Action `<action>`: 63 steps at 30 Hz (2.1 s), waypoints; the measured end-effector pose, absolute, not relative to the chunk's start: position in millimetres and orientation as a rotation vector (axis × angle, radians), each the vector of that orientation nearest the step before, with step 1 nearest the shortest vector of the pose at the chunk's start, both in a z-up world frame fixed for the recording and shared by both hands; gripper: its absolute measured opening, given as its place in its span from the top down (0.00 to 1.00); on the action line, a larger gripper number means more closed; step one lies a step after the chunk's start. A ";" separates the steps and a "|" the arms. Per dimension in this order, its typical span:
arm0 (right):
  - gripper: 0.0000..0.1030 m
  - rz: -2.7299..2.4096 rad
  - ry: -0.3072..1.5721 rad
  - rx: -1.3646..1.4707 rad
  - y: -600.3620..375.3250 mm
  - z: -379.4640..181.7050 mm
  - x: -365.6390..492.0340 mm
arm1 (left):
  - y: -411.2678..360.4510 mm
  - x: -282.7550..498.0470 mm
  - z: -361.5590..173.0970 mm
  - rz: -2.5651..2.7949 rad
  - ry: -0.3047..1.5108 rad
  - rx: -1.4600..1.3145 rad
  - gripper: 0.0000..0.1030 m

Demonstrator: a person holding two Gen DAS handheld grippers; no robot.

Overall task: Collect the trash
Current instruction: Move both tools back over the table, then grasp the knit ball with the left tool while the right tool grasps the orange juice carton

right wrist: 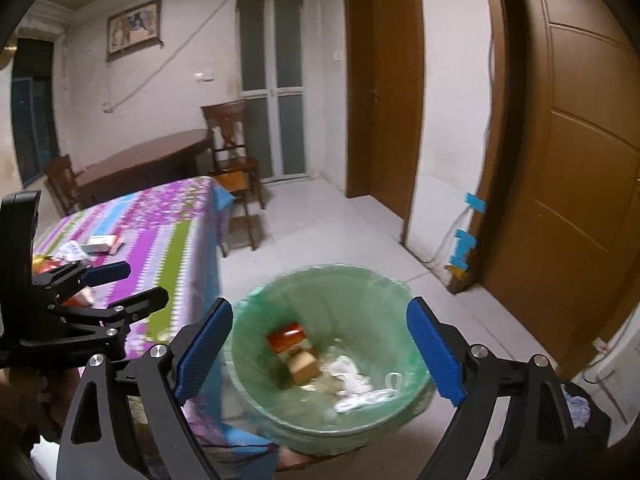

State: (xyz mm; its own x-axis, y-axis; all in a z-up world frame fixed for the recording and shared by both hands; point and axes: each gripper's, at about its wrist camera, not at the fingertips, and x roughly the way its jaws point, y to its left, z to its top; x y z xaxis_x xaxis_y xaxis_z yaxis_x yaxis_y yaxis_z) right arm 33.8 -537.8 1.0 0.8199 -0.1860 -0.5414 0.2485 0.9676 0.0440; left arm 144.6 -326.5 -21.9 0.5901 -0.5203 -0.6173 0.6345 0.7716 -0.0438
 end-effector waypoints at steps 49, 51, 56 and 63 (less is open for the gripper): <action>0.52 0.735 0.943 -0.684 -157.6 -80.5 270.3 | 14.0 203.1 -83.4 -0.086 0.907 -0.041 0.58; 0.61 0.724 0.927 -0.674 -156.9 -83.1 264.7 | 15.3 203.6 -83.4 -0.092 0.905 -0.049 0.59; 0.89 0.700 0.861 -0.538 -163.1 -77.5 234.1 | 13.1 196.6 -77.3 -0.101 0.861 -0.051 0.60; 0.89 0.686 0.743 -0.291 -180.9 -49.1 180.3 | 3.6 174.0 -65.2 -0.106 0.783 -0.045 0.60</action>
